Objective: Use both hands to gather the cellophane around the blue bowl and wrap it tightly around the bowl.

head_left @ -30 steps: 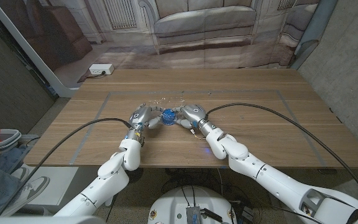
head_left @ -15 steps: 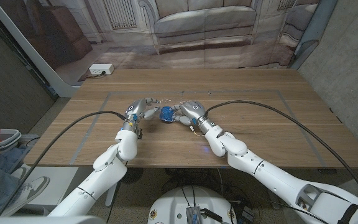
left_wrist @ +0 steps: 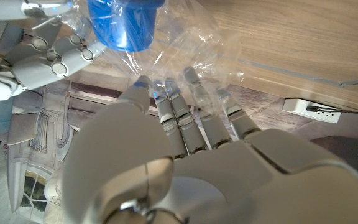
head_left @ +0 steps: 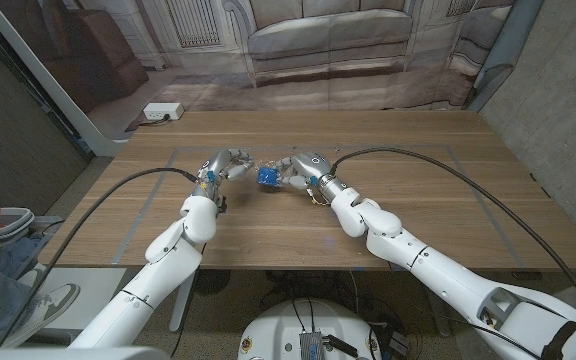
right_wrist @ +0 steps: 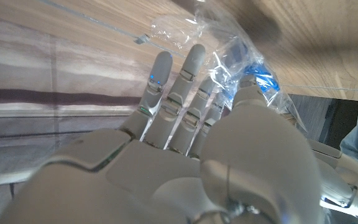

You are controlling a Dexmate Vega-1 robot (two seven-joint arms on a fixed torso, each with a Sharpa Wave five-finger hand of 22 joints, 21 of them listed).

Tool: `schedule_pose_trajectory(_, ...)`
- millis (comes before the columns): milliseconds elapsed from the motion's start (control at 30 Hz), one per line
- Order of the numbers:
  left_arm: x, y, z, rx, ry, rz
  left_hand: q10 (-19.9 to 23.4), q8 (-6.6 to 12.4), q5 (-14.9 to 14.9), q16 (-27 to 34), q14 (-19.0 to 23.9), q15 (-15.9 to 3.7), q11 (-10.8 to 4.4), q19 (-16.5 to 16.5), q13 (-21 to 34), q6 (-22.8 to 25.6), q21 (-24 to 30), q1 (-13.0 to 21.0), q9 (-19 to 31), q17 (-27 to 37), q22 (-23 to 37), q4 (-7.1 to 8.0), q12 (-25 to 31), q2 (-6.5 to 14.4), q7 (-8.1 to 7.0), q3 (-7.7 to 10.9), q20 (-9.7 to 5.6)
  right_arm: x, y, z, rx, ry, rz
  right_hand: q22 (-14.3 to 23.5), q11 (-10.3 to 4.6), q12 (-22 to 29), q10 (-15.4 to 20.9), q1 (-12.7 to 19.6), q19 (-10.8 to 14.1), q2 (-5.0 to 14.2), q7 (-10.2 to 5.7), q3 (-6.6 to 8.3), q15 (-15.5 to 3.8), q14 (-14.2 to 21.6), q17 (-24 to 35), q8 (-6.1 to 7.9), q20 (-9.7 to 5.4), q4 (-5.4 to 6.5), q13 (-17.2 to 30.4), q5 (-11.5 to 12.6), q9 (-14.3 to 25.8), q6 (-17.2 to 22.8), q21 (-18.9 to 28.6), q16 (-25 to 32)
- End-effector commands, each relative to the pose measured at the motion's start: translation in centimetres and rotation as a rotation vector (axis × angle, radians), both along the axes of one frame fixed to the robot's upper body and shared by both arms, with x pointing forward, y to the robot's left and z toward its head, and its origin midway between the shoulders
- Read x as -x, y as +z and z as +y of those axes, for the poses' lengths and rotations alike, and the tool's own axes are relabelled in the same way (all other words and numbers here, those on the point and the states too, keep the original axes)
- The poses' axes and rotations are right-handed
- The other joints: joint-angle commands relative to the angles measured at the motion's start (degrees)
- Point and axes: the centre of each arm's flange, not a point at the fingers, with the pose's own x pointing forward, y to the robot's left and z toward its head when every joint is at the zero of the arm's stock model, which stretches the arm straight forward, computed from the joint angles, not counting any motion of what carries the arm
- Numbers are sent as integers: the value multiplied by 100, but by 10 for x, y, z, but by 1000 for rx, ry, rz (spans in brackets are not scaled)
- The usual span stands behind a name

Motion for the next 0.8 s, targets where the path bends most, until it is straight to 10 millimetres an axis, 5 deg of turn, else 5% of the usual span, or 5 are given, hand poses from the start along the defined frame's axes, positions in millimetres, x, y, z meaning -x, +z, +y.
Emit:
schedule_pose_trajectory(33,-18,29,10,22,9,109,51,-49,-31,-11,119,-59,51,43,14,-1,2,13,14,17,13,14,-13,64,80,63,-11,-11,12,1,-11,-47,129,15,10,-16,82,-8,136,49,7,-54,-74,144,32,3,-945,-3,9,5,13,72,75,68)
schedule_pose_trajectory(367,-38,45,12,69,-20,159,278,-25,-31,-29,378,-80,109,198,15,235,12,44,19,15,14,13,-4,156,157,170,-33,-20,23,-1,-24,-76,167,28,27,-29,309,-47,527,96,12,-124,-94,730,160,-9,-949,11,10,-3,-2,224,329,324)
schedule_pose_trajectory(467,-43,47,15,90,-33,178,366,-43,-29,-37,477,-81,119,283,15,254,27,66,22,14,13,11,-2,214,182,226,-32,-20,29,-1,-31,-69,162,43,24,-39,456,-44,769,89,22,-134,-111,1215,389,-5,-946,2,11,-9,-8,329,548,659)
schedule_pose_trajectory(800,-57,57,22,143,-33,223,446,-55,-35,-64,652,-42,159,430,16,349,43,96,30,13,11,23,-39,326,264,341,-62,-25,50,6,-43,-59,185,97,33,5,969,-116,1232,103,58,-193,-143,1600,733,27,-946,38,19,9,-4,672,738,1151)
